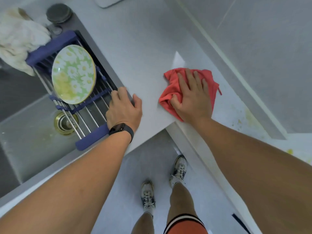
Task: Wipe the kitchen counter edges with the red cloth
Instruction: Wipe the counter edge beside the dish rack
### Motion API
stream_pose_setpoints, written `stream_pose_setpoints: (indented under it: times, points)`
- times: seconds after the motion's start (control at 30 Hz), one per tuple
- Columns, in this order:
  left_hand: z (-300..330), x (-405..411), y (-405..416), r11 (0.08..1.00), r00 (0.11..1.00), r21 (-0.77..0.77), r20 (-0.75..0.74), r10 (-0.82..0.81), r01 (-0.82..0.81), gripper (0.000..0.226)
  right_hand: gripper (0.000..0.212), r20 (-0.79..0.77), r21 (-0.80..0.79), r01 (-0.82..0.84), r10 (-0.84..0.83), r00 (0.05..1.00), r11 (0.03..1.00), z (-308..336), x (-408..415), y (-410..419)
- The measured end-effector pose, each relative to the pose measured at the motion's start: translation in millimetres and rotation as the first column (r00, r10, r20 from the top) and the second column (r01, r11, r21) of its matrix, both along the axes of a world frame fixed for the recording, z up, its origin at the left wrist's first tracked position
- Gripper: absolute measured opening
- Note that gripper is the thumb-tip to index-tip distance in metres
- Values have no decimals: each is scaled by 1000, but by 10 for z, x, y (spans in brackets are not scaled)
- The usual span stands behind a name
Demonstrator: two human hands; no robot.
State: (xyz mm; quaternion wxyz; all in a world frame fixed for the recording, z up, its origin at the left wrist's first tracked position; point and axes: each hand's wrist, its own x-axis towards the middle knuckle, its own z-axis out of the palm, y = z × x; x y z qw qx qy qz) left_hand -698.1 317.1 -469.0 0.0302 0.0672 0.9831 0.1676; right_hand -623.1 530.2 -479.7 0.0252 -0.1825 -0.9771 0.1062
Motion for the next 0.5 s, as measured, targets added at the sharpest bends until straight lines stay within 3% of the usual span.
stream_pose_setpoints:
  times: [0.5]
  points:
    - [-54, -39, 6, 999, 999, -10, -23, 31, -32, 41, 73, -41, -32, -72, 71, 997, 997, -16, -1513, 209]
